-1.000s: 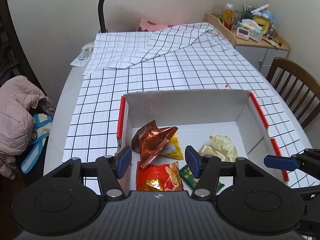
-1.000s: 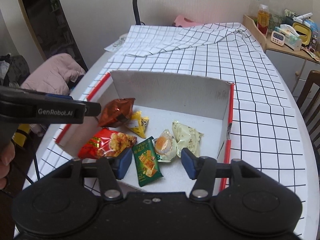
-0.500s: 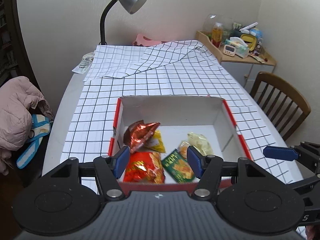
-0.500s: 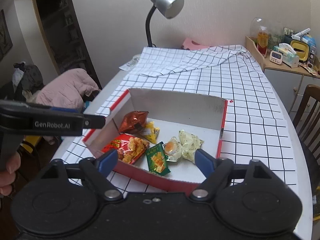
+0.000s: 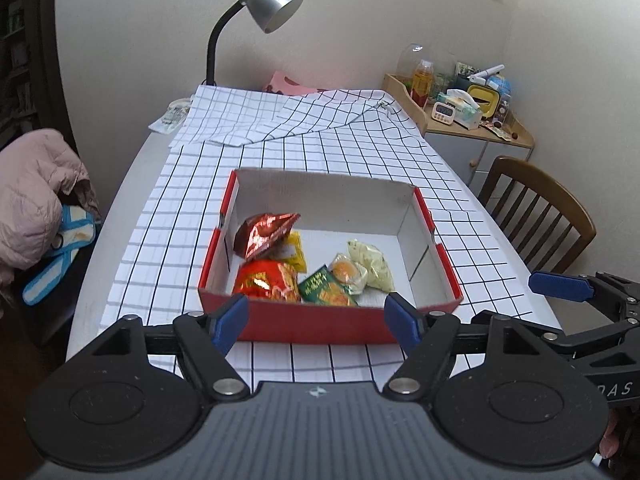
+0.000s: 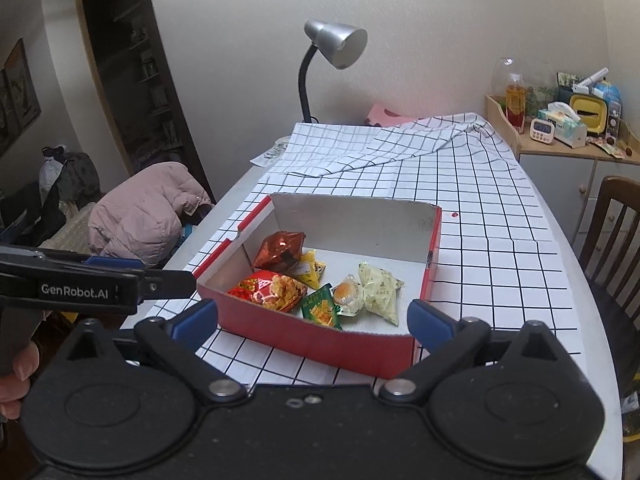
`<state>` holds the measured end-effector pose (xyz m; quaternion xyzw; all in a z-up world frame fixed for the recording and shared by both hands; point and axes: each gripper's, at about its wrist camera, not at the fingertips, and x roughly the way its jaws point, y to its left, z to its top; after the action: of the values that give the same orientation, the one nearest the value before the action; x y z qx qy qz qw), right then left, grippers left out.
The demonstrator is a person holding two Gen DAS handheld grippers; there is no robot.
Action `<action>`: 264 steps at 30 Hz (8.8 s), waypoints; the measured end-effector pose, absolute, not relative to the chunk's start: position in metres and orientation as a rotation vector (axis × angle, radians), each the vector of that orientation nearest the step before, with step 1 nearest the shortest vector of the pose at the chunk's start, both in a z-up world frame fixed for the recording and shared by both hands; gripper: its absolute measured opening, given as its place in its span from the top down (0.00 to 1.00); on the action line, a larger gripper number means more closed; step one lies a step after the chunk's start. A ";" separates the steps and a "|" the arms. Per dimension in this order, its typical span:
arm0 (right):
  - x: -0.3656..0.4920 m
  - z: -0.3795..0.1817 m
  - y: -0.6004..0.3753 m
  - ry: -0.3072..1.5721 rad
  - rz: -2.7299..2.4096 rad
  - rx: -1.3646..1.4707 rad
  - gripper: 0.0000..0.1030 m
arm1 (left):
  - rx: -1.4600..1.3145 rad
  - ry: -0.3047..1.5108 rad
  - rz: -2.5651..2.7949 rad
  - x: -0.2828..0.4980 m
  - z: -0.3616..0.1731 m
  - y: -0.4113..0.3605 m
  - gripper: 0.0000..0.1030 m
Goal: Organize snacks
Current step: 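Withdraw both tools from the box toward the loose candies, then grasp the peanut candy with the left tool while the right tool grasps the brown cake, then carry the peanut candy and brown cake into the box with both tools, then open the right tool to drop the cake while the left tool releases the peanut candy, then withdraw both tools from the box toward the remaining packets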
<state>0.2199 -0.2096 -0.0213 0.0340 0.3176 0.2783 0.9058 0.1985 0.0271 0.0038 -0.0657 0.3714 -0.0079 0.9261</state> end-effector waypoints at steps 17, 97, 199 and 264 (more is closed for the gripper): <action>0.181 -0.070 -0.226 0.703 0.515 0.038 0.00 | -0.272 0.848 0.072 0.160 -0.047 0.038 0.13; 0.183 -0.110 -0.219 0.887 0.512 0.015 0.69 | -0.242 1.019 0.024 0.182 -0.095 0.030 0.85; 0.356 -0.111 -0.124 0.980 0.469 -0.188 0.51 | 0.033 1.149 -0.088 0.399 -0.099 0.000 0.72; 0.200 -0.066 -0.219 0.815 0.534 0.108 0.00 | -0.167 0.849 0.004 0.162 -0.047 0.039 0.17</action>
<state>0.2003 -0.2190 -0.0658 0.0518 0.3915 0.2566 0.8822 0.1620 0.0388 -0.0472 -0.0811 0.4113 0.0021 0.9079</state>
